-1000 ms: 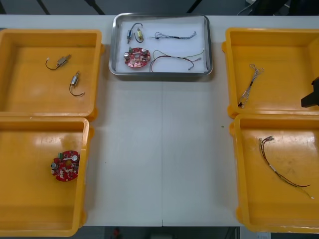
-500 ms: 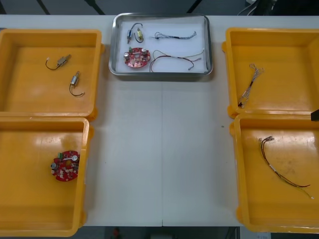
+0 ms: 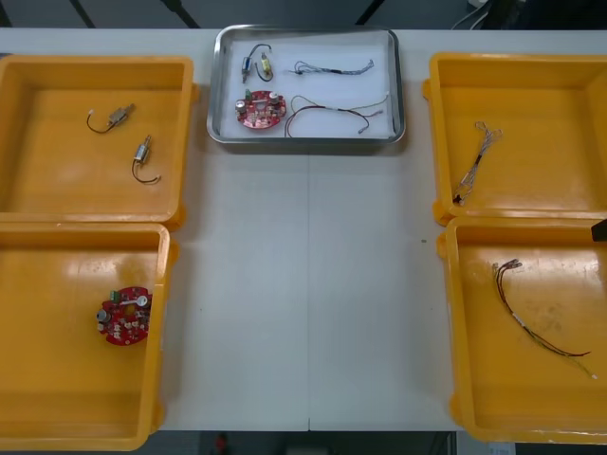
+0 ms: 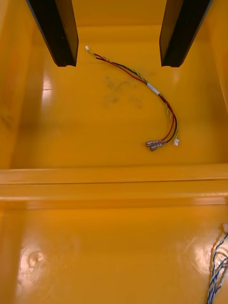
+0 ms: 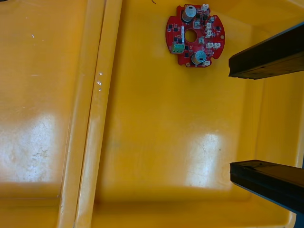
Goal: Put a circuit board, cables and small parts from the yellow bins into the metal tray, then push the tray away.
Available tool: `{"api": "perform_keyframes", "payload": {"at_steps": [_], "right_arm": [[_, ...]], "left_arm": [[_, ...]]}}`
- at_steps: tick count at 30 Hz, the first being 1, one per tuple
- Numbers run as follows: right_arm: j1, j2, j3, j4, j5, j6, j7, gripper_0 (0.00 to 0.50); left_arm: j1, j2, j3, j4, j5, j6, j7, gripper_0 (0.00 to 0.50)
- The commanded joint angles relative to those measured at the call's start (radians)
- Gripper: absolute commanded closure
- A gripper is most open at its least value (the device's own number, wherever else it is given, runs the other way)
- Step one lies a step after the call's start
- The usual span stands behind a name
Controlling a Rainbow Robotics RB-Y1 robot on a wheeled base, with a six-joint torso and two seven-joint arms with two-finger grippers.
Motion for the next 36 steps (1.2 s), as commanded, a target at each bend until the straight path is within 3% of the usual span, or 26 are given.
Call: {"api": "perform_keyframes", "payload": {"at_steps": [1, 36], "right_arm": [[0.027, 0.004, -0.031, -0.034, 0.011, -0.007, 0.031, 0.000], [0.027, 0.004, -0.031, -0.034, 0.011, -0.007, 0.031, 0.000]], "left_arm": [[0.017, 0.048, -0.008, -0.016, -0.001, -0.008, 0.020, 0.000], [0.017, 0.048, -0.008, -0.016, -0.001, -0.008, 0.020, 0.000]]}}
